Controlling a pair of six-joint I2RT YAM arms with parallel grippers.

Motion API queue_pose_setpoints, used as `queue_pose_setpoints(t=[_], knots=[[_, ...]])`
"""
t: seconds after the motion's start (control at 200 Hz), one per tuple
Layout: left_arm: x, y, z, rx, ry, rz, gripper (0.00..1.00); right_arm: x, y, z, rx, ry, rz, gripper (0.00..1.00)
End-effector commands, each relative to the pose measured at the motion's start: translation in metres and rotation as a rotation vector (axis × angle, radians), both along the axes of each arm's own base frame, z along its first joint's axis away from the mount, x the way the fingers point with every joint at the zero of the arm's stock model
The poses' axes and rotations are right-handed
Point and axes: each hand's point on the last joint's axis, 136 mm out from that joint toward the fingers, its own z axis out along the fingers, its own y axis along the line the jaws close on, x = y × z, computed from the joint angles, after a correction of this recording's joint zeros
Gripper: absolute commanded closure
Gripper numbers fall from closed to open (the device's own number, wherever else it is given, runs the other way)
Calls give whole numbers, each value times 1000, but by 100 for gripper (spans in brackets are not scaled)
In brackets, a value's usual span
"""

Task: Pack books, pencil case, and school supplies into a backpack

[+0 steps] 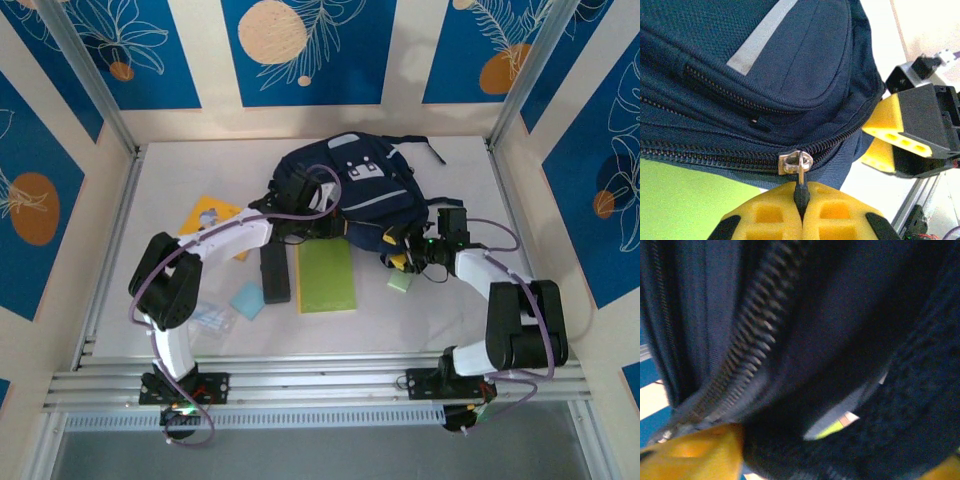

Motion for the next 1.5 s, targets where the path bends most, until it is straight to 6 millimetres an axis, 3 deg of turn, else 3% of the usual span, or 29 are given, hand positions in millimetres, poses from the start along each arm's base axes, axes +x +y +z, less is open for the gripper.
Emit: queue_pose_setpoints(t=[0.0,0.08,0.2,0.405,0.515,0.61,0.8,0.985,1.125,1.16,1.21,1.27,1.39,1.495], knots=[[1,-6,40,-90,-96,-15,100,20,-14,-5,-39,-31,-93,73],[0,1,32,-63,-90,-13,100,24,-19,-6,-43,-56,-106,100],[10,27,10,37,-95,21,100,23,-28,-1,-70,-89,-133,100],[50,122,-37,344,-122,177,100,15,-46,12,-120,-110,-167,100],[74,147,-46,418,-130,237,100,11,-51,18,-131,-121,-180,100],[92,138,-46,412,-137,241,100,6,-48,20,-126,-121,-174,100],[127,93,-50,300,-126,234,100,-7,-49,18,-128,-118,-197,100],[148,47,-51,225,-140,194,100,-9,-49,22,-155,-152,-195,100],[155,17,-54,180,-115,146,81,-3,-47,19,-183,-150,-154,100],[155,14,-57,174,-104,145,73,-3,-44,19,-191,-144,-131,91],[154,14,-60,172,-90,148,61,-4,-40,20,-206,-134,-94,61],[152,19,-61,194,-87,157,50,-7,-34,22,-236,-129,-42,44],[142,36,-56,240,-93,162,40,-21,-16,29,-298,-134,97,32],[127,55,-48,269,-107,175,27,-35,2,35,-350,-142,219,30]])
